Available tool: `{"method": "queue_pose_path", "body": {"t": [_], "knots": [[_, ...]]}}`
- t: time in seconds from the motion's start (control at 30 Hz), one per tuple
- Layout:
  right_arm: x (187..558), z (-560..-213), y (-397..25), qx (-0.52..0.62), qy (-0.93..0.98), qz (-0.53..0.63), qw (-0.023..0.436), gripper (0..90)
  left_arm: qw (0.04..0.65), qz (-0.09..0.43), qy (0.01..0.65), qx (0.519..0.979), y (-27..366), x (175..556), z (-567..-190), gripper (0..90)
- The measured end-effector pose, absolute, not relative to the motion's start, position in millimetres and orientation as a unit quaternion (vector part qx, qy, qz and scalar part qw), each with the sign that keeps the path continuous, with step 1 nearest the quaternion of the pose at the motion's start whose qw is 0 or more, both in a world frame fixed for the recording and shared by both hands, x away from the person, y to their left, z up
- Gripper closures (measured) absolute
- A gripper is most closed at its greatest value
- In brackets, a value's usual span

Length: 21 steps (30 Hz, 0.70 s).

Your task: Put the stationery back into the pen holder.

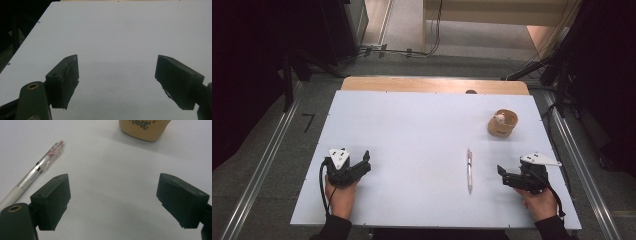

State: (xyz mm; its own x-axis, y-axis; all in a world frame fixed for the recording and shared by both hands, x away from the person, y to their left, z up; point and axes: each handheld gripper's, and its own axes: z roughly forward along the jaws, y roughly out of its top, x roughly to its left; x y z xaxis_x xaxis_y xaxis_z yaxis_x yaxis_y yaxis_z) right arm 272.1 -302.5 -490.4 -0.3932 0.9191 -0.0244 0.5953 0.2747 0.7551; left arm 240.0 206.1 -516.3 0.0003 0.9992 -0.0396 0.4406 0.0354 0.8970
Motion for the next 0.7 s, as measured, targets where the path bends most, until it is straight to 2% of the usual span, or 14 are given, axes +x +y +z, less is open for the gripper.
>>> {"method": "queue_pose_path", "body": {"t": [0.7], "knots": [[268, -498, -275, 0.482, 0.783, 0.328, 0.215, 11.7, 0.387, 0.361, 0.607, 0.592, 206, 240, -516, 20.0]]}}
